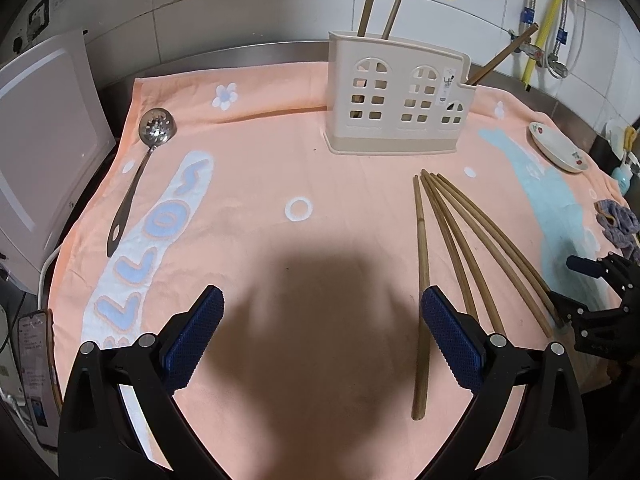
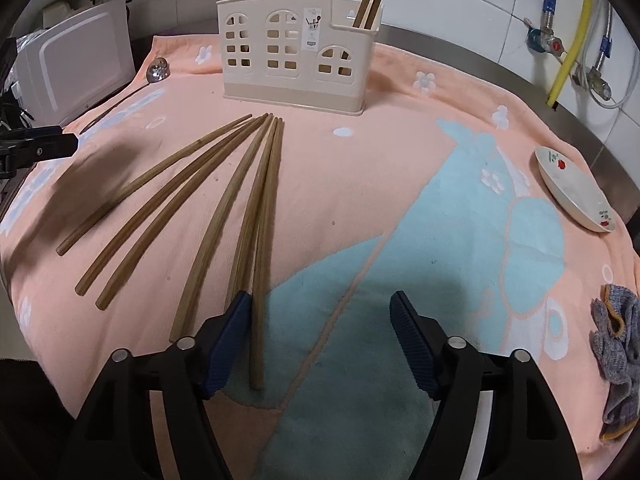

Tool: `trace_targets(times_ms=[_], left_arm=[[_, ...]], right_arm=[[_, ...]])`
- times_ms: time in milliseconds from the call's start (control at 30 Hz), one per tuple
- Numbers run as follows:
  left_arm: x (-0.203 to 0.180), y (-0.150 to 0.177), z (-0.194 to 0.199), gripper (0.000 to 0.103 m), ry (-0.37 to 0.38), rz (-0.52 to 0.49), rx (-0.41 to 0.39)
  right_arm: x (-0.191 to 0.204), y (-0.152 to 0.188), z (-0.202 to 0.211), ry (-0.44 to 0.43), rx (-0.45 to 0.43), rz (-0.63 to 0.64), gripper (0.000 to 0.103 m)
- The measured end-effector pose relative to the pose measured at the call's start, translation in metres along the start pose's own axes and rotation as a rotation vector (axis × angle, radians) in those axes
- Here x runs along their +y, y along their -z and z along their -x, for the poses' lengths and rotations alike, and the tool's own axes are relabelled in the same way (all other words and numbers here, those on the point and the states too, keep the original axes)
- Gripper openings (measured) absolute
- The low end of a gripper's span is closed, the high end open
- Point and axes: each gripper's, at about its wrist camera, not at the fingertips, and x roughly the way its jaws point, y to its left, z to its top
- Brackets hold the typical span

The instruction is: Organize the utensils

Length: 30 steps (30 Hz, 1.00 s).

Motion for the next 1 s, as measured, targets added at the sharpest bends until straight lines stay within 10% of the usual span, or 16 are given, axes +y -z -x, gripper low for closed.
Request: trace_targets(times_ms=[500, 1000], left_arm=[[-0.017, 0.014, -0.008, 0.098, 0.052, -0.033, 0.039], [-0.045, 0.033, -0.014, 0.086, 0.183, -0.066, 0.061]], right_arm=[[0.005, 0.000, 0.005, 0.024, -0.027, 0.022, 0.020], [0.004, 0.002, 0.004, -0.005, -0.027, -0.007, 0.017]])
